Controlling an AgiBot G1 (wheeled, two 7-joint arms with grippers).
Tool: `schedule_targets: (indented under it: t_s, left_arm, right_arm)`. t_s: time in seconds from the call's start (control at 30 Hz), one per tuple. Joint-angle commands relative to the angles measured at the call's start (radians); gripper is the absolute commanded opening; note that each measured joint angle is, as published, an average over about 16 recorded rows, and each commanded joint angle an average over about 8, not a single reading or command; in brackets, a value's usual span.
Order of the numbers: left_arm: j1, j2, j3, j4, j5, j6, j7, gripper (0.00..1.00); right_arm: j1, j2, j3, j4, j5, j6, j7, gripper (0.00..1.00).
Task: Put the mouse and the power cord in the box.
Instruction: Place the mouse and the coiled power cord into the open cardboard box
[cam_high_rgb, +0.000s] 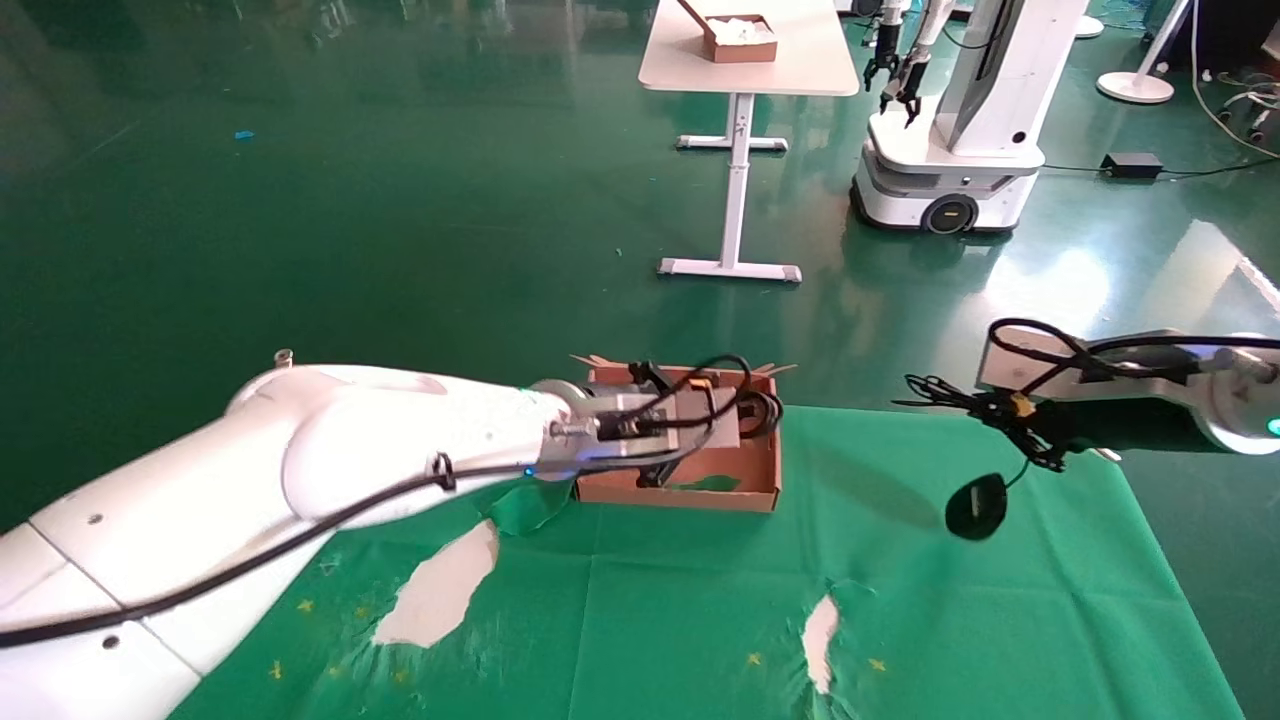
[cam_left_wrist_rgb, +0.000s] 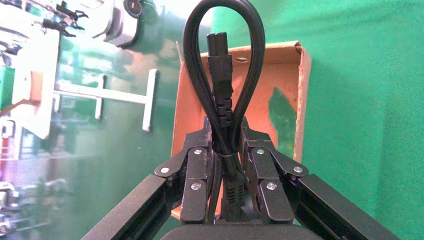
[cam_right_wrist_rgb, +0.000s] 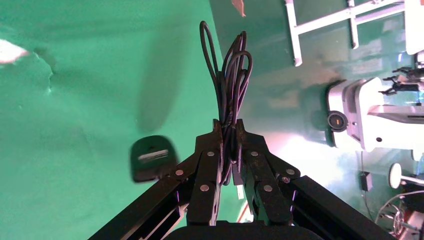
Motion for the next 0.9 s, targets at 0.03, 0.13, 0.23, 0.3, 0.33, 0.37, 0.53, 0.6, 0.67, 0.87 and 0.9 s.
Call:
schedule_targets:
  t_s: [0.03,0.13,0.23,0.3,0.33,0.37,0.53,0.6,0.67,0.87,0.9]
  left_arm:
    - [-0.005,0.0,0.066,-0.002,-0.012,-0.039,-0.004,0.15]
    - [-0.012,0.0,0.132,0.002,-0.005,-0.081,-0.032,0.53]
    - [-0.02,-0.001,0.183,0.001,-0.003,-0.11,-0.065,0.9]
    - [-0.027,-0.001,0.211,-0.001,-0.008,-0.123,-0.086,1.0]
    - [-0.03,-0.001,0.223,-0.002,-0.01,-0.128,-0.096,1.0]
    - [-0.034,-0.001,0.235,-0.003,-0.012,-0.132,-0.105,1.0]
    - [-0.049,-0.001,0.285,-0.007,-0.024,-0.152,-0.141,1.0]
    - [-0.054,-0.001,0.302,-0.008,-0.028,-0.159,-0.152,1.0]
    - [-0.058,-0.001,0.317,-0.009,-0.033,-0.165,-0.162,1.0]
    - [-0.069,-0.001,0.353,-0.012,-0.044,-0.179,-0.185,1.0]
    - [-0.07,-0.001,0.358,-0.012,-0.045,-0.181,-0.188,1.0]
  right_arm:
    - [-0.004,0.02,0.004,0.031,-0.003,-0.007,0.02,0.0]
    - [-0.011,0.032,0.007,0.055,-0.004,-0.009,0.034,0.0]
    - [-0.017,0.038,0.009,0.071,0.0,-0.008,0.04,0.0]
    - [-0.019,0.04,0.012,0.078,0.004,-0.006,0.041,0.0]
    - [-0.019,0.04,0.013,0.081,0.006,-0.005,0.04,0.0]
    - [-0.019,0.04,0.014,0.083,0.009,-0.004,0.039,0.0]
    - [-0.009,0.039,0.021,0.089,0.021,-0.002,0.029,0.0]
    - [-0.005,0.04,0.024,0.09,0.028,-0.003,0.023,0.0]
    - [-0.003,0.042,0.026,0.09,0.034,-0.005,0.019,0.0]
    - [-0.004,0.045,0.028,0.103,0.046,-0.014,0.016,0.0]
    - [-0.004,0.045,0.028,0.106,0.047,-0.015,0.017,0.0]
